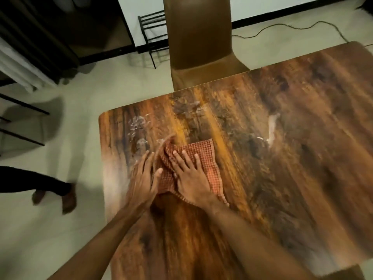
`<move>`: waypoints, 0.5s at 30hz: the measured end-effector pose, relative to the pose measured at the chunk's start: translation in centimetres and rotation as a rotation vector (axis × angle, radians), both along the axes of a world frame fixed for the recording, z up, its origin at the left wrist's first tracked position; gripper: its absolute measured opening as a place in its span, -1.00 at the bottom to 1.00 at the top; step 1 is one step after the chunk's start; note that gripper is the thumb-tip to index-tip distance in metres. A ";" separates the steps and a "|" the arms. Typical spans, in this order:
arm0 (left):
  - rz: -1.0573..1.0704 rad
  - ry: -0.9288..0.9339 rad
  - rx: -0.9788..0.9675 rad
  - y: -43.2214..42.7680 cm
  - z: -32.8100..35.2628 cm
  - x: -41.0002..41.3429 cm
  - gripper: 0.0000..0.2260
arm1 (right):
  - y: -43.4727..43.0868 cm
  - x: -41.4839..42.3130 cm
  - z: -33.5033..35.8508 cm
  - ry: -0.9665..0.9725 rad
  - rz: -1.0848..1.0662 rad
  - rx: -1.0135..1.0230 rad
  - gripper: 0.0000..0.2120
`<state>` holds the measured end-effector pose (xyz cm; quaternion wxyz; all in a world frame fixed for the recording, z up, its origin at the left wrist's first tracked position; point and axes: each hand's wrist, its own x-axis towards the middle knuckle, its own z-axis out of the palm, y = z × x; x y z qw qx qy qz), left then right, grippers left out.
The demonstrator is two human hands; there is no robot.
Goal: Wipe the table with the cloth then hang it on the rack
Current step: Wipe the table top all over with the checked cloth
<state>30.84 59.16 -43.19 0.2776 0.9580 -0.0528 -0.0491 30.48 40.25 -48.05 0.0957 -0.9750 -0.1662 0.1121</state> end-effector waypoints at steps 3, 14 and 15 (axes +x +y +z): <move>0.042 0.012 -0.028 2.3 0.3 -0.2 -0.47 | -1.8 3.2 -0.3 -0.004 -0.130 -0.044 -0.43; -0.009 0.008 -0.059 10.4 -0.1 0.5 -0.46 | 7.7 1.9 0.4 0.018 -0.167 -0.022 -0.42; -0.035 0.007 -0.073 11.3 -0.3 1.0 -0.45 | 7.0 3.2 0.6 0.023 -0.339 -0.038 -0.43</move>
